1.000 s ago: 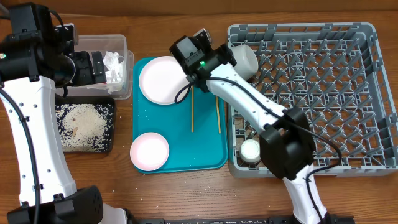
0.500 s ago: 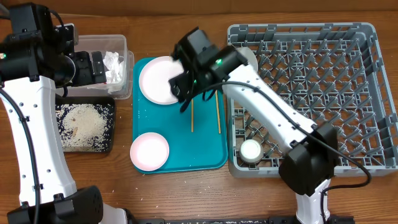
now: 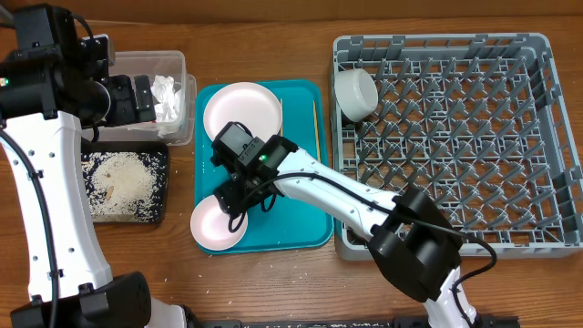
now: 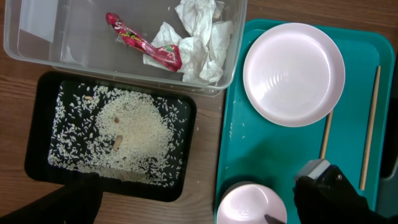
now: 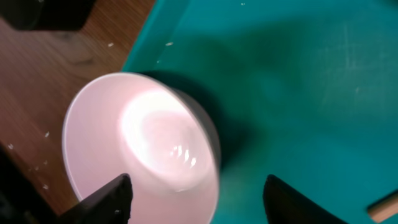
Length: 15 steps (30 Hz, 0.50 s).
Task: Sort waste into correct bins and load items into the dishwasher
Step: 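Grasp the small pink plate edge with the right gripper and lift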
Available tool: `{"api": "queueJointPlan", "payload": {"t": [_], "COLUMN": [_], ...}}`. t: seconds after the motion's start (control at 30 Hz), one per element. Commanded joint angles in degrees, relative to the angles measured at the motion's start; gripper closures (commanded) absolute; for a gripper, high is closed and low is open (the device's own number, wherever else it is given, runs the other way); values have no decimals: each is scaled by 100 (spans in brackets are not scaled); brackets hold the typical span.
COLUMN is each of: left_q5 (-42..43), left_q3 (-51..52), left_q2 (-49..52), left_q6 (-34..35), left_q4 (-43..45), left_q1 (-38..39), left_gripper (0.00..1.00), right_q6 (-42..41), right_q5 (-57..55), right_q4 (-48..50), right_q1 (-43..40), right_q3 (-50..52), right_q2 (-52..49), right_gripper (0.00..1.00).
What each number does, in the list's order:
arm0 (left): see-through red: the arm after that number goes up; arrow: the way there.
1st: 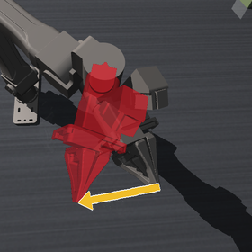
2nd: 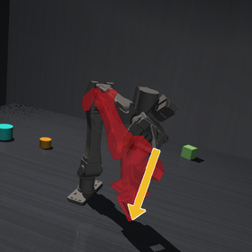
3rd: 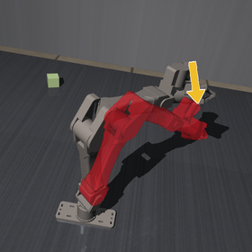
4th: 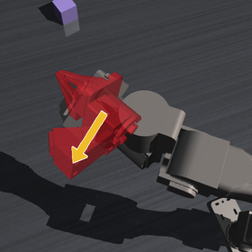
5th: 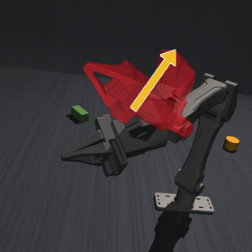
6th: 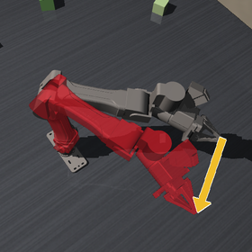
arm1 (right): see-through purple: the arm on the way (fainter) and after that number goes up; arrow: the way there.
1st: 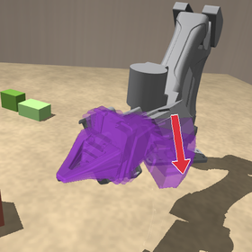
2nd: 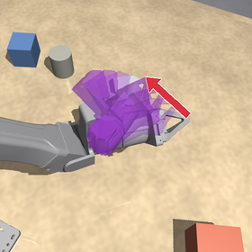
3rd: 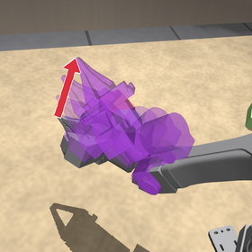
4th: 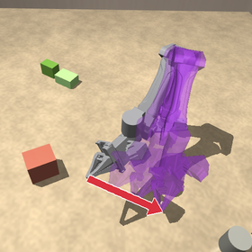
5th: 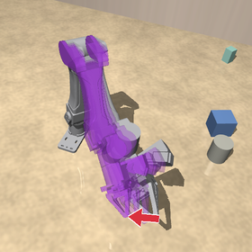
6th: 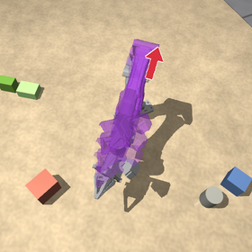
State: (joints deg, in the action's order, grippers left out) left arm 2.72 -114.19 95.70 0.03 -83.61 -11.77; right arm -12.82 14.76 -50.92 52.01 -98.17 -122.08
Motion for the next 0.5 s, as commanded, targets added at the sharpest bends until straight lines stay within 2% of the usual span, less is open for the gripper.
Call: {"api": "queueJointPlan", "payload": {"t": [0.0,0.1,0.3,0.4,0.47], "left_q5": [-17,-17,-17,-17,-17], "left_q3": [-101,-101,-101,-101,-101], "left_q2": [-24,-24,-24,-24,-24], "left_q6": [35,35,35,35,35], "left_q4": [2,2,2,2,2], "left_q1": [-11,-11,-11,-11,-11], "left_gripper": [0,0,0,0,0], "right_q6": [-96,-98,-203,-197,-199], "right_q5": [-28,33,28,28,31], "right_q4": [42,61,107,98,-22], "right_q1": [-98,-118,-118,-125,-155], "right_q3": [2,-7,-15,-15,-136], "right_q2": [-308,-382,-417,-417,-415], "right_gripper": [41,57,80,95,96]}}
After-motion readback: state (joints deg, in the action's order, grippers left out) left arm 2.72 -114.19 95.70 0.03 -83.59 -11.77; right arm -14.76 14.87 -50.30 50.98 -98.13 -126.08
